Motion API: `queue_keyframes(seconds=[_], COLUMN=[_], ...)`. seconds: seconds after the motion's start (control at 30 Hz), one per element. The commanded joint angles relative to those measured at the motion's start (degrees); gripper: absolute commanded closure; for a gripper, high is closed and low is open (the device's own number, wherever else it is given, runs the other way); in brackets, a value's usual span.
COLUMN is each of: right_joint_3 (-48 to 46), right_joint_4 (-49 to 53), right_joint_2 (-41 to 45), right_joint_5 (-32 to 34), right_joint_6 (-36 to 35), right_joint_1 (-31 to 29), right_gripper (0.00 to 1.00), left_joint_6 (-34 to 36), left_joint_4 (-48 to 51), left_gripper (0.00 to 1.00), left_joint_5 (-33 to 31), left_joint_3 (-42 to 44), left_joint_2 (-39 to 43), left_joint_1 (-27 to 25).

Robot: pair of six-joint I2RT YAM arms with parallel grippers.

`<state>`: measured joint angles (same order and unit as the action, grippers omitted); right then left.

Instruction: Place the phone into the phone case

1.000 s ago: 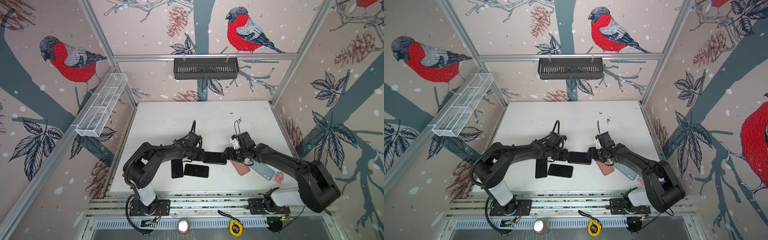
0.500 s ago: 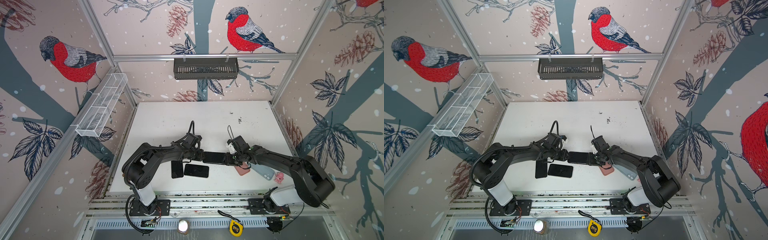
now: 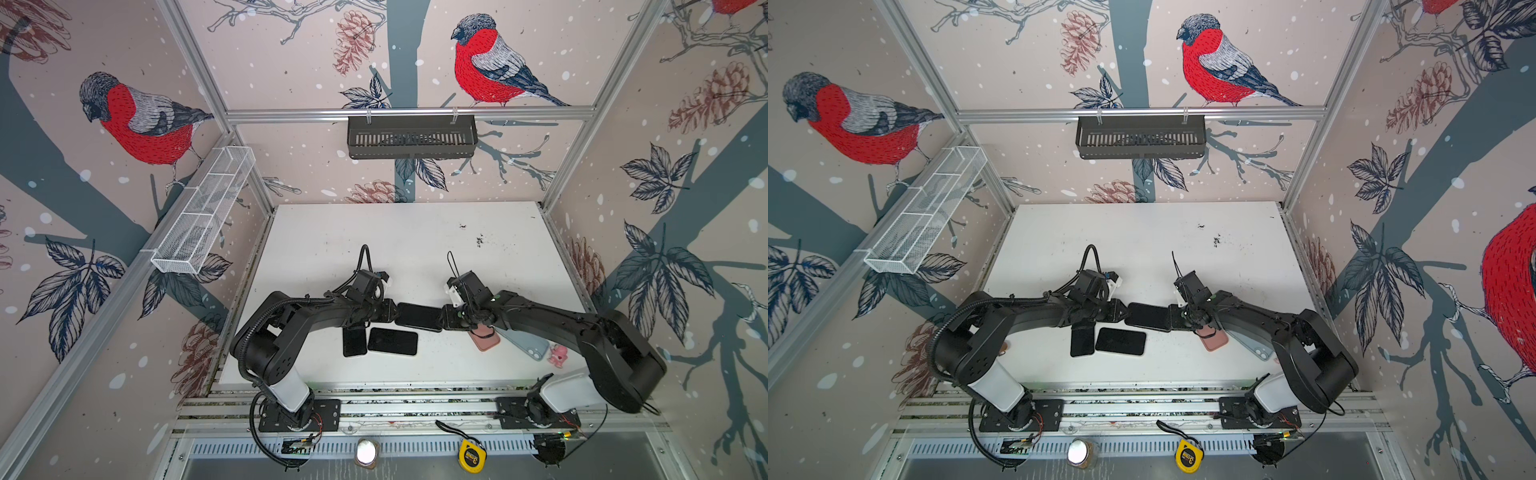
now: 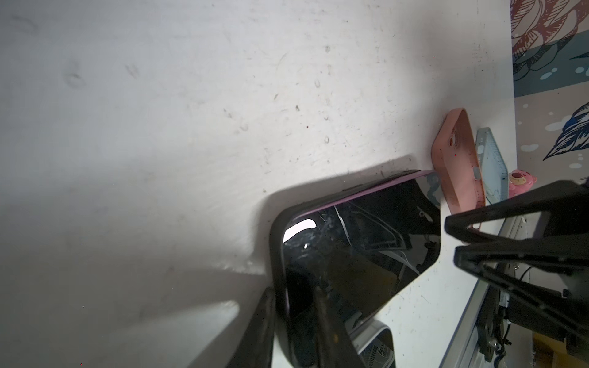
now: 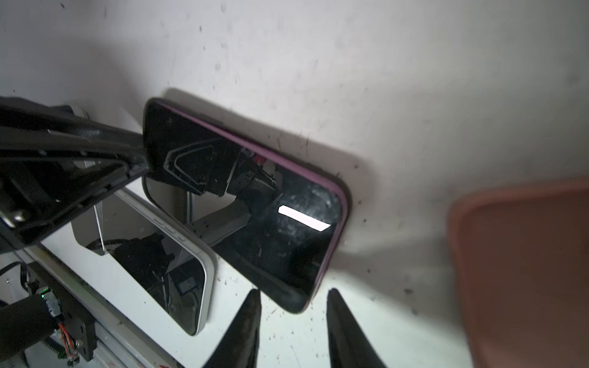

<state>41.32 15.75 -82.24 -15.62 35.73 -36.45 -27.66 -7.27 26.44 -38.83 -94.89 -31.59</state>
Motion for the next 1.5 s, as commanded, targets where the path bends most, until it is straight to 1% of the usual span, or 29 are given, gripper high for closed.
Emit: queue_keyframes(seconds=[0.0, 0.07, 0.23, 0.4, 0.47, 0.63, 1.0, 1.23, 1.47], right_joint_3=[0.43, 0.34, 0.01, 0.05, 0.22, 0.60, 0.43, 0.65, 2.13], right_joint_4=[3.46, 3.84, 3.06, 1.07, 0.61, 0.42, 1.04, 1.33, 2.97], right_joint_2=[1.23, 1.56, 0.50, -1.17, -1.69, -2.88, -4.59, -5.65, -4.65], right_joint_5=[2.33, 2.27, 0.89, -0.55, -0.64, -0.45, 1.03, 1.55, 3.23], right_joint_6=[-2.84, -3.12, -2.70, -1.39, -0.99, -0.74, -0.66, -0.66, -1.44], right_joint_1=[1.28, 1.47, 0.84, -0.58, -1.27, -1.99, -2.48, -3.17, -3.03], right_gripper=[0.64, 0.68, 0.72, 0.74, 0.76, 0.77, 0.90, 0.91, 0.92], left_joint_6=[-0.83, -1.06, -1.56, -1.44, -1.37, -1.22, -1.34, -1.24, -1.22], left_joint_4=[5.20, 5.16, 4.66, 4.46, 4.51, 4.43, 4.42, 4.38, 4.46], left_gripper=[0.78, 0.79, 0.81, 0.81, 0.81, 0.81, 0.81, 0.81, 0.81], left_joint_5=[-2.09, -2.49, -3.10, -2.37, -2.05, -1.67, -1.66, -1.48, -1.67], left_joint_3=[0.58, 0.67, 1.18, 0.96, 0.69, 0.52, 0.49, 0.33, 0.33], left_joint_2=[-0.34, -0.38, 0.17, -0.65, -1.13, -1.49, -1.68, -1.98, -1.72], left_joint_1=[0.12, 0.15, 0.09, 0.09, 0.07, 0.06, 0.21, 0.14, 0.16])
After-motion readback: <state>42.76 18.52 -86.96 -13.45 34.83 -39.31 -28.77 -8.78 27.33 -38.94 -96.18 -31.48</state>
